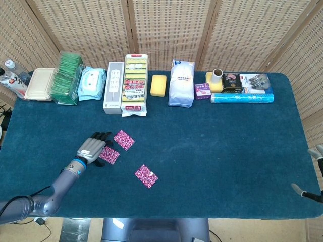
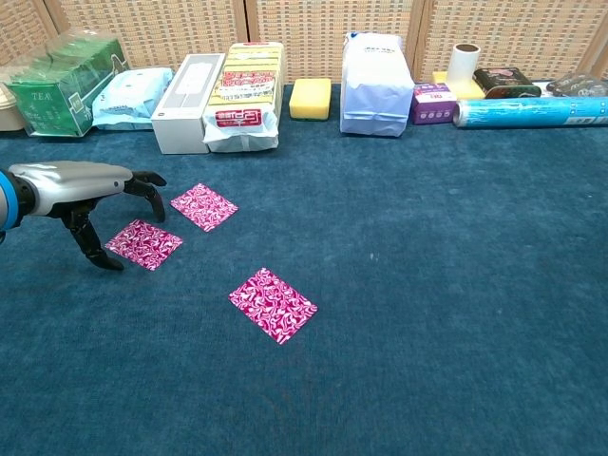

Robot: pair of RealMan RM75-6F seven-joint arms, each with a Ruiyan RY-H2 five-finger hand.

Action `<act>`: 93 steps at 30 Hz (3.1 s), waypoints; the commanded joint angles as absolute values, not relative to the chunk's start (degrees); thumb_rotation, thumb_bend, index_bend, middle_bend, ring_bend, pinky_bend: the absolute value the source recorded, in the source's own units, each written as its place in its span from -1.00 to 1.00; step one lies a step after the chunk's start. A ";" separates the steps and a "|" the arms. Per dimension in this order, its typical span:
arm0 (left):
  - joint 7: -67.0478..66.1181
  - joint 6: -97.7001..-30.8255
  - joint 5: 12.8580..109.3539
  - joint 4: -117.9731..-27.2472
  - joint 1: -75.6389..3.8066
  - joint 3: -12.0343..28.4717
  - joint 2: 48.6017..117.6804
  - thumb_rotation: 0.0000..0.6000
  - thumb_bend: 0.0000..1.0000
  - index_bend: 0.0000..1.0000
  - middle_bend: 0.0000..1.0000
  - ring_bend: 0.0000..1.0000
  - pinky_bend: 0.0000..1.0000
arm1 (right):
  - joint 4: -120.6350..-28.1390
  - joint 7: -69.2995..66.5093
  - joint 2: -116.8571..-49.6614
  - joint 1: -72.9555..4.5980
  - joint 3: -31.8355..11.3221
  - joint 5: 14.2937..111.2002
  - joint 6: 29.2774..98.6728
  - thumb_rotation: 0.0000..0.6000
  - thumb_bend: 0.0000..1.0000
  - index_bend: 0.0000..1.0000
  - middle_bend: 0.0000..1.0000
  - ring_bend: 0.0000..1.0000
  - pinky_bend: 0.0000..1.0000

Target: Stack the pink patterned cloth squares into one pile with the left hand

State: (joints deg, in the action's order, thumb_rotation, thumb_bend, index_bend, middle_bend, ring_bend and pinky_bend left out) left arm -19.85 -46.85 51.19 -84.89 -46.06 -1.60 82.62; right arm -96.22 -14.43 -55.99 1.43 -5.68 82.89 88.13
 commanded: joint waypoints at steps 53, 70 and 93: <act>-24.48 -41.02 49.24 -76.82 -52.94 6.26 86.65 1.00 -0.61 -0.24 -1.00 -1.00 -0.94 | -96.11 -9.24 -57.72 0.30 -7.13 78.93 86.63 1.00 -0.92 -0.73 -0.89 -1.00 -1.00; -17.42 -33.74 54.96 -68.78 -55.89 6.91 88.75 1.00 -0.61 -0.24 -1.00 -1.00 -0.94 | -95.52 -4.63 -59.89 0.21 -8.78 76.54 88.17 1.00 -0.92 -0.73 -0.89 -1.00 -1.00; -13.25 -32.78 59.91 -64.29 -55.46 5.18 90.09 1.00 -0.61 -0.24 -1.00 -1.00 -0.94 | -95.81 -2.04 -60.59 0.10 -9.13 75.72 87.94 1.00 -0.92 -0.73 -0.89 -1.00 -1.00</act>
State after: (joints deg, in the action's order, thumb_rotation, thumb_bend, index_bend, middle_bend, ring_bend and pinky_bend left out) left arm -13.31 -32.85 59.87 -64.35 -55.42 5.16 90.01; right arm -95.81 -2.04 -60.60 0.09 -9.12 75.72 87.94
